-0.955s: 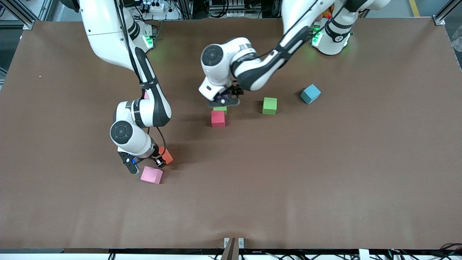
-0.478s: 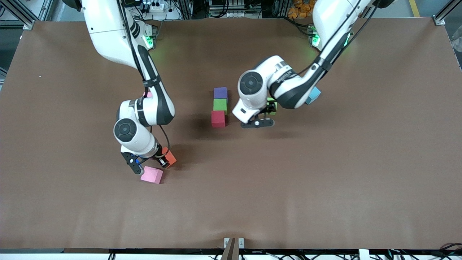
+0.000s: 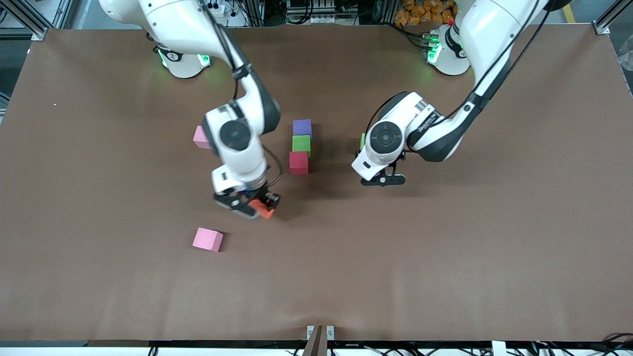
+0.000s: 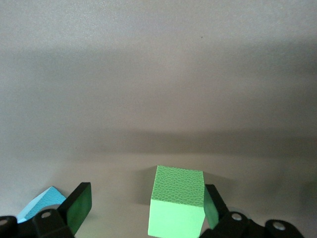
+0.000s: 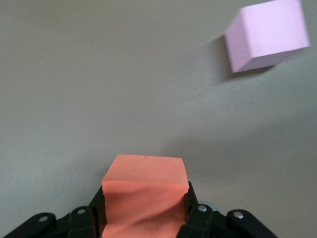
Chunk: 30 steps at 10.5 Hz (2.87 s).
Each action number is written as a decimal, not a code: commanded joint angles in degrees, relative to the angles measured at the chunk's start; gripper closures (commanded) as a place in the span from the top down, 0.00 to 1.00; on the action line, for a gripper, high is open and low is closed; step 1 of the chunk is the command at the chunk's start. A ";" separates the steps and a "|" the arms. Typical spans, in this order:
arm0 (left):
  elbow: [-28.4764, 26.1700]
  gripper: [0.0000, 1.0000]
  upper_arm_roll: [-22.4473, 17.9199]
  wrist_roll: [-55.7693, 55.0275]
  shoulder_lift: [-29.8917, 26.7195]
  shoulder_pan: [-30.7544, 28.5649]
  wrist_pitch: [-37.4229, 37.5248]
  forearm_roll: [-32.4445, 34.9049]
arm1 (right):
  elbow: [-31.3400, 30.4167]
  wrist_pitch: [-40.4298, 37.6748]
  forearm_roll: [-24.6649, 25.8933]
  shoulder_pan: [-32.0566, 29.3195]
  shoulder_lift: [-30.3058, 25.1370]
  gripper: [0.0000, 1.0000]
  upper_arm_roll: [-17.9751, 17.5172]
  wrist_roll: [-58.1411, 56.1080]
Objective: Arrange blocks into number 1
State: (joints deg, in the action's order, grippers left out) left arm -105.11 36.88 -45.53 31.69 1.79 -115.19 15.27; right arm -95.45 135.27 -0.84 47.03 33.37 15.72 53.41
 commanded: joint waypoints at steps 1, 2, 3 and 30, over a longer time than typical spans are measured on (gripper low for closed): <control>-5.00 1.00 2.84 -0.35 -0.85 -2.41 -6.50 0.37 | 3.85 -0.27 4.09 -0.97 2.04 0.51 -1.65 -7.68; -6.41 1.00 2.84 -0.79 -0.75 -1.98 -8.36 0.37 | 5.26 -0.27 4.09 -0.45 3.09 0.51 -1.57 -11.37; -7.29 1.00 2.84 -0.79 -0.75 -1.80 -8.38 0.37 | 5.37 -0.10 4.09 -0.44 3.54 0.51 -1.57 -14.45; -8.62 0.00 4.86 -3.69 2.24 1.19 -4.08 1.16 | -2.19 3.60 -3.46 2.64 4.34 1.00 -7.63 -12.72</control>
State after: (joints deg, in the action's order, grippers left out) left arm -113.36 41.24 -47.55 35.26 2.98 -120.34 15.27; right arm -97.04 138.48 -3.58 49.75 38.43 8.03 39.98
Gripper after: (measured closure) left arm 0.379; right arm 0.013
